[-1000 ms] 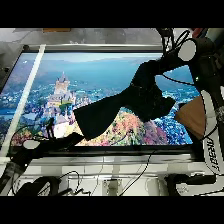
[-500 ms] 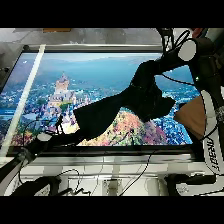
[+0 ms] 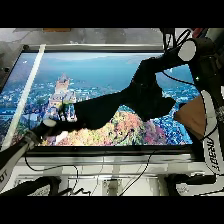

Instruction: Fold the clothes and pants, and hang the long-sleeved shirts on hangers.

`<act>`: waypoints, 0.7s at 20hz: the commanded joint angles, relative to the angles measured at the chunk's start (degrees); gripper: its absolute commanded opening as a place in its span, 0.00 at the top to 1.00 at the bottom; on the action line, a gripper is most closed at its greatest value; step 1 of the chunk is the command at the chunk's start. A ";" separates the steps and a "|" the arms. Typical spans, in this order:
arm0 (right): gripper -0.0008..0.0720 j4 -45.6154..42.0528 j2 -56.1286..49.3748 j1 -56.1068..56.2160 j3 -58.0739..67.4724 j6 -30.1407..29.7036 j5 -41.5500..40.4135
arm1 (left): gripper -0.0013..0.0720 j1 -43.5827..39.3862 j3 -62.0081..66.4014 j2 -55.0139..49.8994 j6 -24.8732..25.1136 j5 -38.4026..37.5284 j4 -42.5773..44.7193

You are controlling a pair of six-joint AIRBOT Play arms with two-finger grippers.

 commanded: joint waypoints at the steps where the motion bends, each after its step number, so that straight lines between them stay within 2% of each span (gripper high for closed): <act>1: 0.96 -1.84 0.02 0.02 0.28 1.29 -9.81 | 0.96 5.88 13.92 -0.39 0.33 -1.88 4.11; 4: 0.96 -3.32 0.02 -0.98 3.17 5.49 -16.55 | 0.96 14.49 31.28 -0.39 0.33 -2.29 7.13; 8: 0.96 -3.56 1.22 -6.64 9.11 5.49 -15.30 | 0.96 26.80 50.25 -0.20 0.31 -4.00 10.05; 12: 0.96 -2.91 6.49 -12.66 8.68 5.42 -15.65 | 0.96 38.34 56.78 1.75 0.33 -4.52 10.23; 14: 0.96 -2.99 9.11 -14.38 7.06 5.35 -13.11 | 0.96 42.27 56.78 2.16 0.33 -9.51 13.84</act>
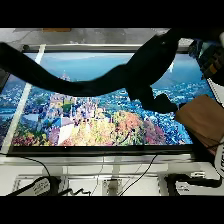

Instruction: Fold the clothes and pants, and hang the long-sleeved shirts on hangers.

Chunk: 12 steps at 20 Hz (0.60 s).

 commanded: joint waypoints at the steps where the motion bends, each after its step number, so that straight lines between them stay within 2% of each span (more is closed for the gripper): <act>1: 0.96 -0.04 3.93 -3.76 -1.44 -0.76 5.01 | 0.96 7.76 3.08 0.55 0.02 -8.52 7.19; 5: 0.96 -0.68 4.13 -7.08 -5.01 -6.14 30.21 | 0.96 9.09 1.38 -1.09 -0.02 -25.51 28.59; 6: 0.96 -0.68 4.15 -8.04 -7.89 -7.23 34.40 | 0.96 9.09 -0.70 -1.22 -1.73 -26.29 32.68; 8: 0.96 -0.61 4.61 -9.64 -15.50 -8.68 38.21 | 0.96 9.27 -6.29 -1.27 -5.20 -26.05 36.30; 12: 0.96 -0.50 12.55 -10.62 -33.11 -9.38 35.32 | 0.96 9.27 -17.11 -1.27 -4.94 -26.14 43.56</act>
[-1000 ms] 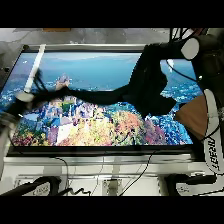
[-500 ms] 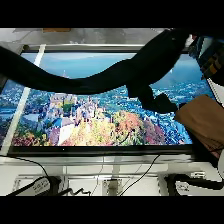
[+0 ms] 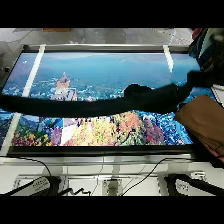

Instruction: Fold the clothes and pants, and hang the long-sleeved shirts on hangers.

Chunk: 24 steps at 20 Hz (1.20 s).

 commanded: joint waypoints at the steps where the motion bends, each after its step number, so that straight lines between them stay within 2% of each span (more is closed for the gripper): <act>1: 0.96 0.04 7.56 -0.96 -15.56 -1.49 2.58 | 0.96 0.26 -8.66 -0.11 1.57 -1.81 10.75; 4: 0.96 -0.15 17.97 -0.96 -32.59 -1.42 0.83 | 0.96 0.26 -13.11 -0.11 10.16 -3.50 13.75; 6: 0.96 0.09 23.91 -0.96 -43.25 0.68 1.03 | 0.96 0.26 -14.71 -0.11 17.09 -7.06 15.93; 8: 0.96 0.42 28.39 -0.96 -51.12 1.60 1.14 | 0.96 0.26 -15.43 -0.09 21.77 -11.74 21.00; 10: 0.96 0.42 31.10 -0.96 -55.41 1.64 1.16 | 0.96 0.28 -15.91 -0.09 22.23 -14.01 26.36; 13: 0.95 0.26 31.50 -0.96 -56.11 1.62 3.69 | 0.96 0.26 -16.17 -0.37 22.23 -13.40 28.17; 18: 0.96 -0.68 31.50 -0.96 -56.11 1.55 11.61 | 0.96 0.28 -16.22 -1.40 22.21 -13.07 35.52; 24: 0.95 -0.72 31.50 -0.96 -56.11 1.53 12.74 | 0.96 3.82 -20.22 -1.57 22.21 -13.11 35.52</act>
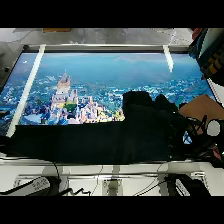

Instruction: Fold the clothes and pants, and hang the long-sleeved shirts on hangers.

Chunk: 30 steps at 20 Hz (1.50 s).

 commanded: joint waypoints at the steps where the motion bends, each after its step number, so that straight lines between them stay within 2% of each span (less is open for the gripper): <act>1: 0.95 -0.15 0.04 -0.04 -0.11 0.00 1.51 | 0.95 2.73 -3.32 -0.11 0.04 0.28 0.85; 2: 0.85 -0.13 0.04 -0.04 -0.11 0.00 1.33 | 0.73 3.67 -4.33 -0.11 0.02 1.11 0.26; 3: 0.45 -0.15 0.04 -0.04 -0.11 0.00 0.83 | 0.40 4.31 -4.83 -0.11 -0.09 1.97 -0.44; 4: 0.05 -0.15 0.04 -0.04 -0.11 -0.02 -0.11 | 0.16 4.55 -4.96 -0.11 -2.56 3.58 -0.39; 6: 0.04 -0.15 0.02 -0.02 -0.11 -0.04 -2.05 | 0.14 4.28 -4.92 -0.04 -11.63 7.04 -0.37; 10: 0.04 -0.31 0.02 -0.04 0.20 -0.11 -6.97 | 0.14 1.88 -2.19 -0.04 -12.92 8.76 0.02; 12: 0.04 -0.33 0.02 -0.04 1.49 -0.11 -12.33 | 0.24 -0.52 1.97 -0.04 -17.14 8.76 0.02; 14: 0.06 -0.79 0.02 -0.04 2.95 -0.09 -20.02 | 0.25 -4.55 7.54 -0.04 -21.79 9.31 -0.26; 16: 0.06 -4.74 0.02 -0.04 2.97 0.17 -33.33 | 0.25 -9.86 12.09 -0.04 -25.92 9.40 -4.46; 19: 0.06 -8.90 -0.39 -3.54 2.51 10.23 -56.85 | 0.25 -19.26 13.44 -0.13 -26.14 11.06 -18.86; 21: 0.06 -6.97 -1.22 -6.49 2.54 14.86 -63.52 | 0.24 -26.27 13.42 -0.63 -26.08 14.05 -31.82; 25: 0.06 -4.59 -2.49 -7.37 2.51 14.93 -63.08 | 0.24 -42.18 13.42 -4.33 -21.14 25.57 -53.05; 27: 0.06 -3.67 -3.23 -7.37 2.51 14.91 -62.49 | 0.24 -51.25 13.46 -7.78 -20.59 34.25 -56.68; 30: 0.06 -3.48 -4.13 -7.37 2.51 14.84 -62.34 | 0.24 -63.28 15.82 -15.15 -21.99 45.88 -56.83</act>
